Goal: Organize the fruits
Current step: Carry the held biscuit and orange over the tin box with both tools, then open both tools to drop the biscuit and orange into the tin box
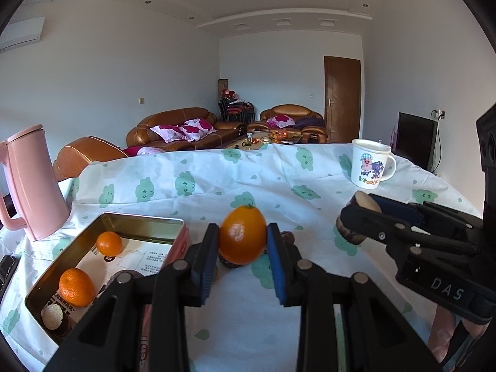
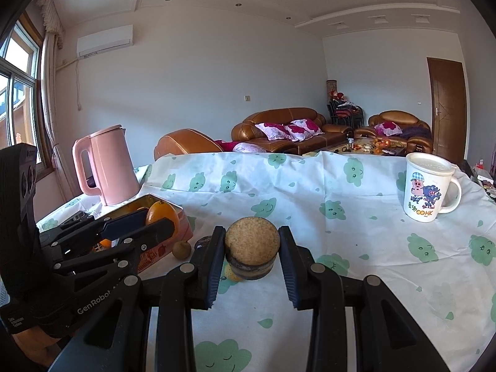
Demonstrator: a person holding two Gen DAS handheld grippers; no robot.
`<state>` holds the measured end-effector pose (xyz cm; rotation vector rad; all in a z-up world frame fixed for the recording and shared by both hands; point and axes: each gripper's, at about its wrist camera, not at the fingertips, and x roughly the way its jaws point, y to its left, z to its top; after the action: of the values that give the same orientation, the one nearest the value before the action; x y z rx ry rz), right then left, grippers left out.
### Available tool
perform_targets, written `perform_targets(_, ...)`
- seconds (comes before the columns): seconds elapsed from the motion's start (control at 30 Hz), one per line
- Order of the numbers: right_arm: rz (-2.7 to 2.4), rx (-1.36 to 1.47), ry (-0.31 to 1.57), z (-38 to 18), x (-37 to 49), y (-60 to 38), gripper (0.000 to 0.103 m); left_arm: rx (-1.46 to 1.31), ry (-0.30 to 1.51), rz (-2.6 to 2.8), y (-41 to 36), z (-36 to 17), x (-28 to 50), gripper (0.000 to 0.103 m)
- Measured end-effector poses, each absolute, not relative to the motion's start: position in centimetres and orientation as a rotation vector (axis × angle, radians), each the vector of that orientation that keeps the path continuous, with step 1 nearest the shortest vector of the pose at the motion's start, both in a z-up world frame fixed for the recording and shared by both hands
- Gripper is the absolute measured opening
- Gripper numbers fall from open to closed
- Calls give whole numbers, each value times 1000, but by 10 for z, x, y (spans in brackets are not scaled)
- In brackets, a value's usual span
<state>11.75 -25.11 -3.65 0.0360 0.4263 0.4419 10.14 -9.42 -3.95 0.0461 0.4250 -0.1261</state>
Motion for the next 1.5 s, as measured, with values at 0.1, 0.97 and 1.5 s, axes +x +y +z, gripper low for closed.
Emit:
perform_targets(0.1, 463, 23, 428, -31, 118, -239, 36, 36, 431, -125, -86, -38, 98, 32)
perform_targets(0.97, 734, -82, 443, -20, 102, -96, 36, -94, 499, 114, 53, -42, 82, 32)
perform_targets(1.5, 806, -145, 543, -48, 100, -55, 37, -154, 570, 136, 83, -57, 87, 32)
